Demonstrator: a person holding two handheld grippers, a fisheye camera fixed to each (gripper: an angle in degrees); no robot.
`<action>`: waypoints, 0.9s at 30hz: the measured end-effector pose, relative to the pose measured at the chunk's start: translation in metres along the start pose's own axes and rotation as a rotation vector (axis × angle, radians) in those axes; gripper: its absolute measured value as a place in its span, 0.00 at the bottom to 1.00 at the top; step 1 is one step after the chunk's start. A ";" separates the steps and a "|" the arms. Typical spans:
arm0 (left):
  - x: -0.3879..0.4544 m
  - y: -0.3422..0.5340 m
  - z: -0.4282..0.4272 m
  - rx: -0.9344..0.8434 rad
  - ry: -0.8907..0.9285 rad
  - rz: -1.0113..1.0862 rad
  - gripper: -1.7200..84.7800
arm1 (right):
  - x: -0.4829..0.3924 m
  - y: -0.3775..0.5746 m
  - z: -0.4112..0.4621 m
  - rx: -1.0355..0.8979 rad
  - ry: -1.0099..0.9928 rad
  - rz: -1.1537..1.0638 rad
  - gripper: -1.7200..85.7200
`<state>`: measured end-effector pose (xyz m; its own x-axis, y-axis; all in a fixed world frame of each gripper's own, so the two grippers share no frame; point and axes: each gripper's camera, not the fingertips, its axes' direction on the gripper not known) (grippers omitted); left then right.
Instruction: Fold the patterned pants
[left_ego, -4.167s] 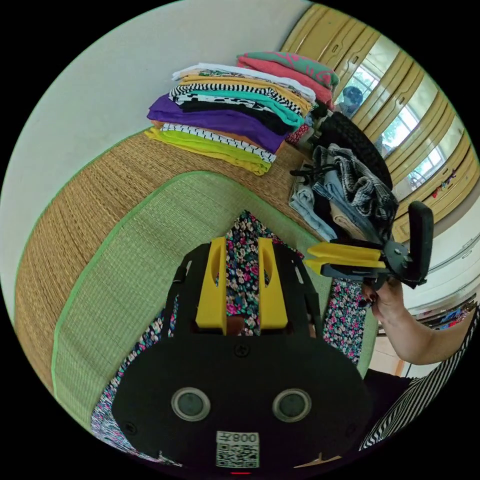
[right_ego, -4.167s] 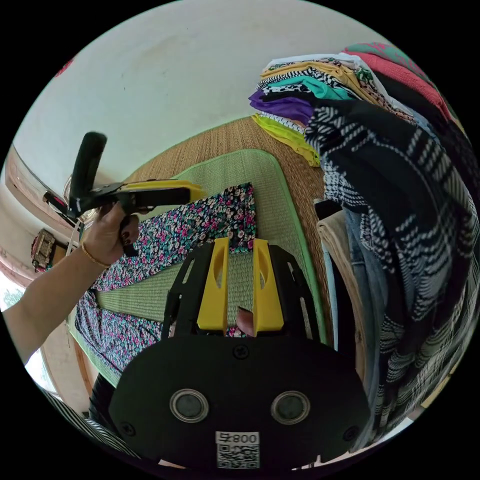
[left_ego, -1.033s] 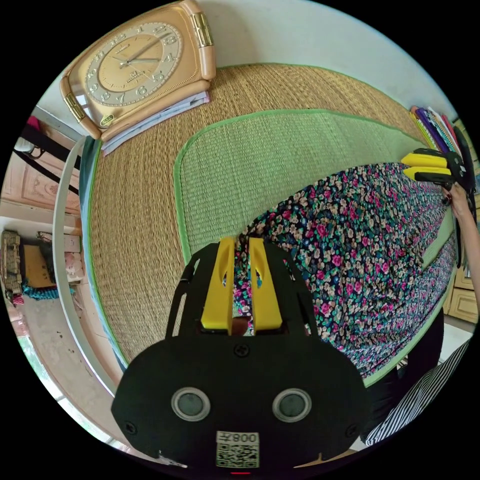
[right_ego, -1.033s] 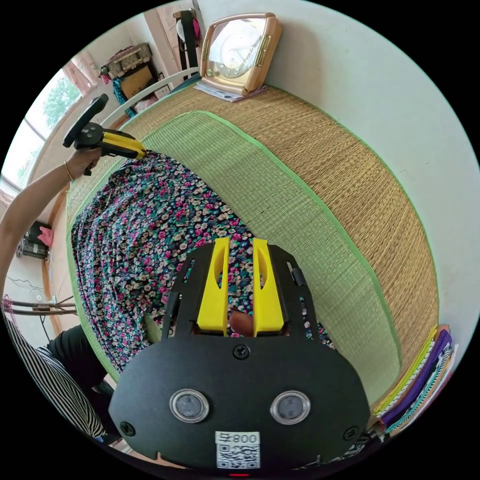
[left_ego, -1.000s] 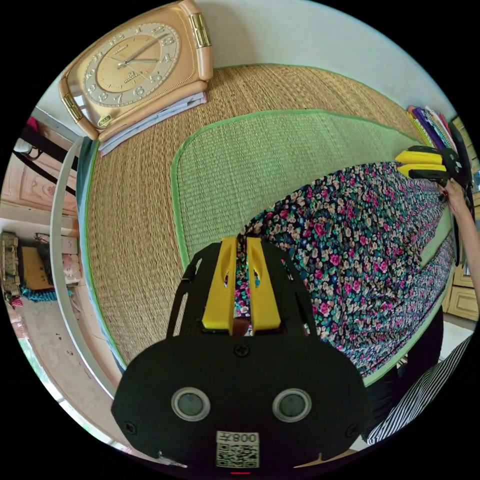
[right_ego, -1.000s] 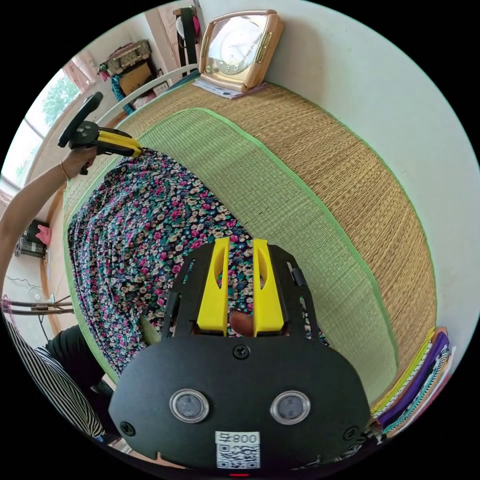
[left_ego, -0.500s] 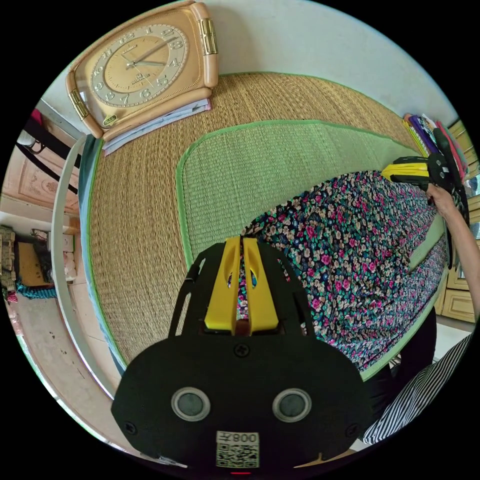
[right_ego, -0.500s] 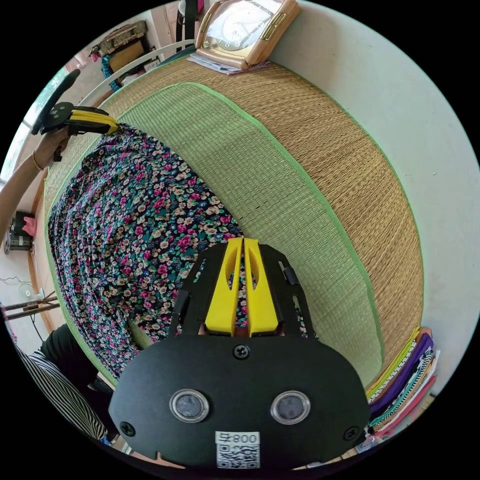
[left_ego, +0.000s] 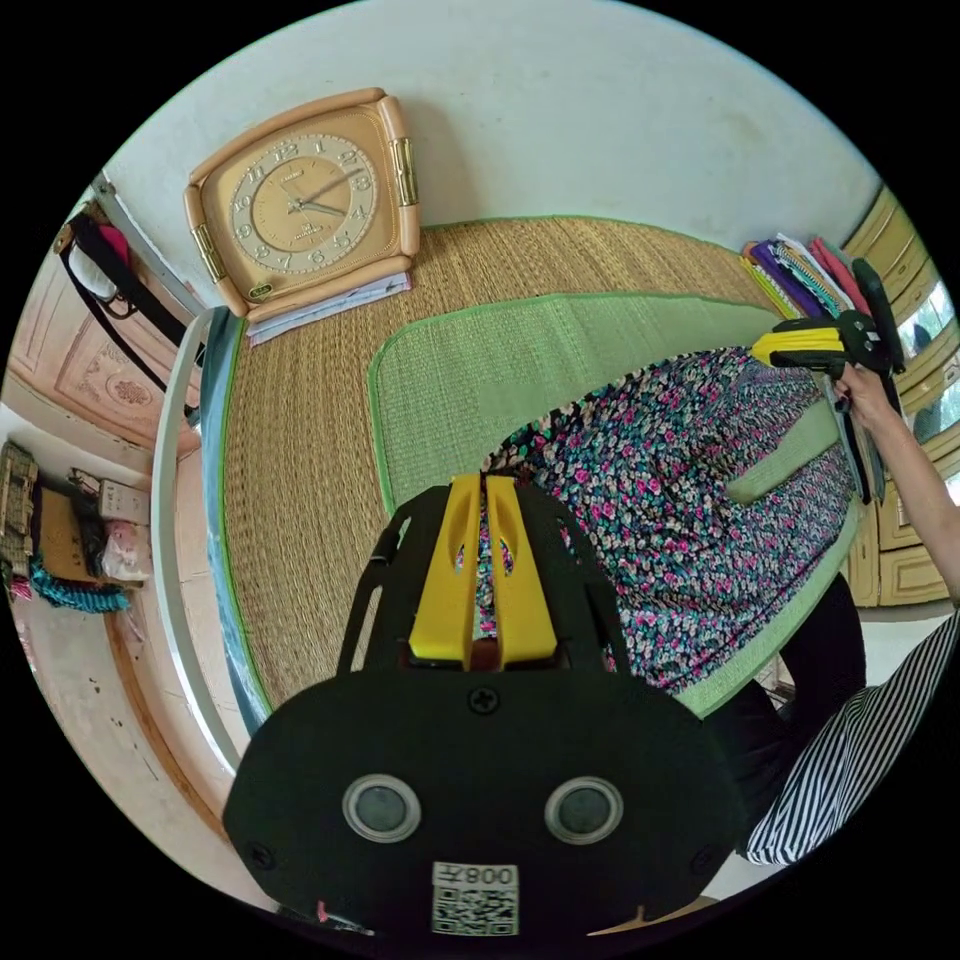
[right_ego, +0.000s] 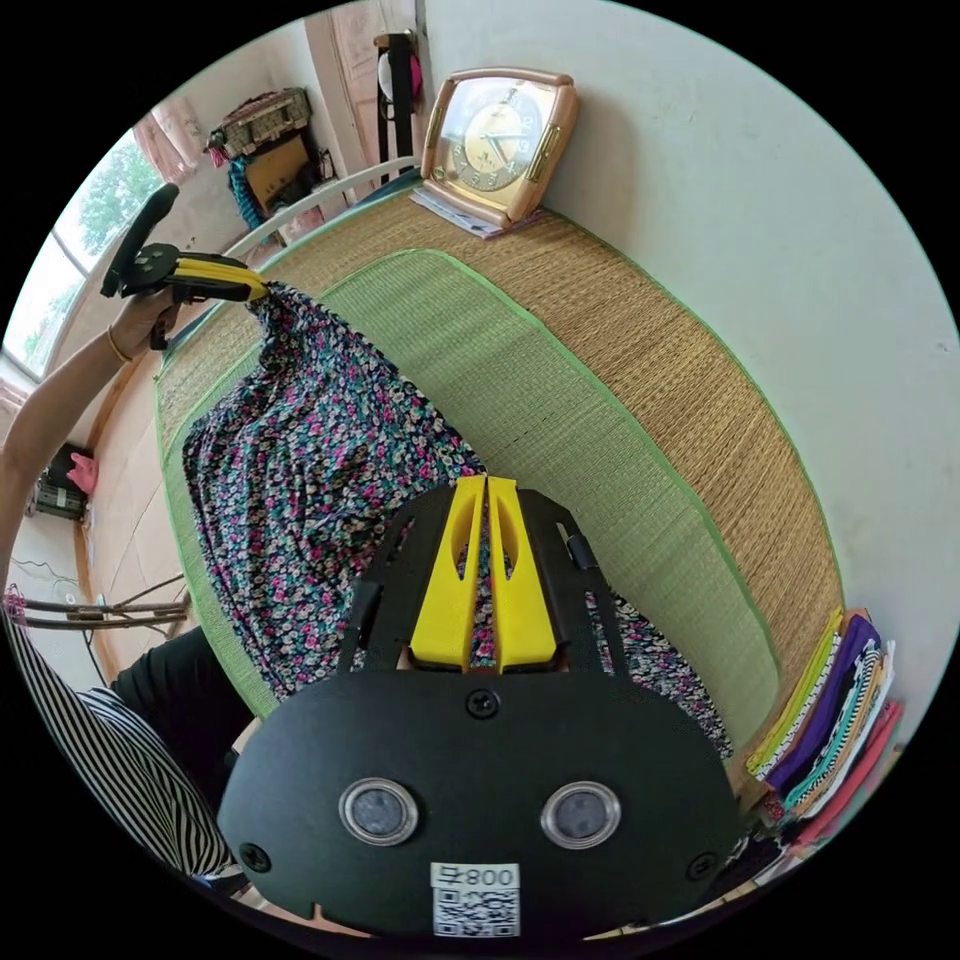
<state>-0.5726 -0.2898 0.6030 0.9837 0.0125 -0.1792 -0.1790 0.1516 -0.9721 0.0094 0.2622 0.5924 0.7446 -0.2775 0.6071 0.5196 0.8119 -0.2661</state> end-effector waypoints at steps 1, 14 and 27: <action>0.003 0.013 -0.008 0.006 0.009 0.013 0.03 | -0.011 0.007 -0.004 0.001 -0.004 -0.012 0.02; 0.033 0.146 -0.014 -0.176 0.000 0.174 0.03 | -0.131 0.086 0.022 -0.106 -0.063 -0.133 0.02; 0.034 0.201 0.019 -0.282 -0.039 0.216 0.03 | -0.172 0.114 0.095 -0.212 -0.154 -0.147 0.02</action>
<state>-0.5751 -0.2401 0.4040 0.9216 0.0534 -0.3843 -0.3745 -0.1373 -0.9170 -0.0992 0.4512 0.5292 0.5910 -0.2901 0.7527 0.7051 0.6391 -0.3073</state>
